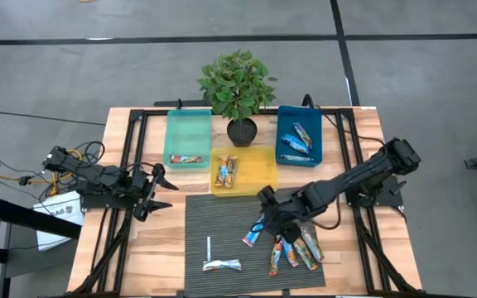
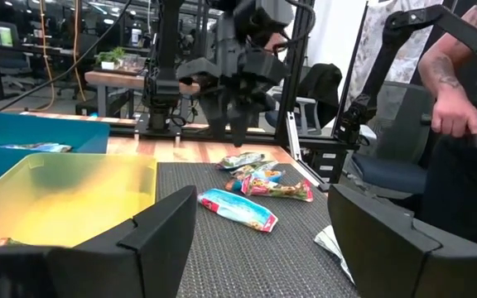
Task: Pick and place Granola Bars by type
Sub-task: Put the orange granola bar into the yellow bin
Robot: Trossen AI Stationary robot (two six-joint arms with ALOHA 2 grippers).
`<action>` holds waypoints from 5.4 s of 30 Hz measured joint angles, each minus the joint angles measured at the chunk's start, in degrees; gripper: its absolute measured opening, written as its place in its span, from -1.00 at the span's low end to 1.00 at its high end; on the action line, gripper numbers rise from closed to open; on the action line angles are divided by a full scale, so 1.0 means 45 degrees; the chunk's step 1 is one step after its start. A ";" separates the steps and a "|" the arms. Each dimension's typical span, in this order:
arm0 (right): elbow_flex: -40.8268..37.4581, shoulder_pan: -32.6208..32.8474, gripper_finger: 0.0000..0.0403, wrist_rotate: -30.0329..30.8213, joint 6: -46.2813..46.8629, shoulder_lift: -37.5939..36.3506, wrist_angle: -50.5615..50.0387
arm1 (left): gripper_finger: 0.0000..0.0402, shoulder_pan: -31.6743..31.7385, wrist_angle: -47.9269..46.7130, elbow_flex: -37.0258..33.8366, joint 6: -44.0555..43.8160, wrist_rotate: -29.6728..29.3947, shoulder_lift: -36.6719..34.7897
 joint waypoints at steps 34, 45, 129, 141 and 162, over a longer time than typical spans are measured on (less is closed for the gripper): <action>-0.0010 0.1310 0.29 -0.2995 2.2663 0.0229 -0.4369 | 0.32 0.0004 0.0004 0.0000 -0.0047 0.0000 0.0000; 0.0002 0.2232 0.29 -0.4226 2.4686 0.1088 -0.2531 | 0.32 0.0002 0.0000 -0.0003 0.0007 0.0000 0.0000; -0.0019 0.1778 -0.96 -0.4273 2.2678 0.3187 -0.0453 | 0.32 0.0004 0.0001 -0.0004 -0.0042 0.0005 0.0000; -0.0003 0.1467 -0.93 -0.1197 2.3483 0.1337 -0.2062 | 0.32 0.0000 0.0001 -0.0001 -0.0013 0.0005 -0.0001; 0.0000 0.0768 -0.94 0.5350 2.1753 -0.1784 -0.2603 | 0.32 0.0002 0.0003 -0.0002 -0.0040 0.0005 -0.0001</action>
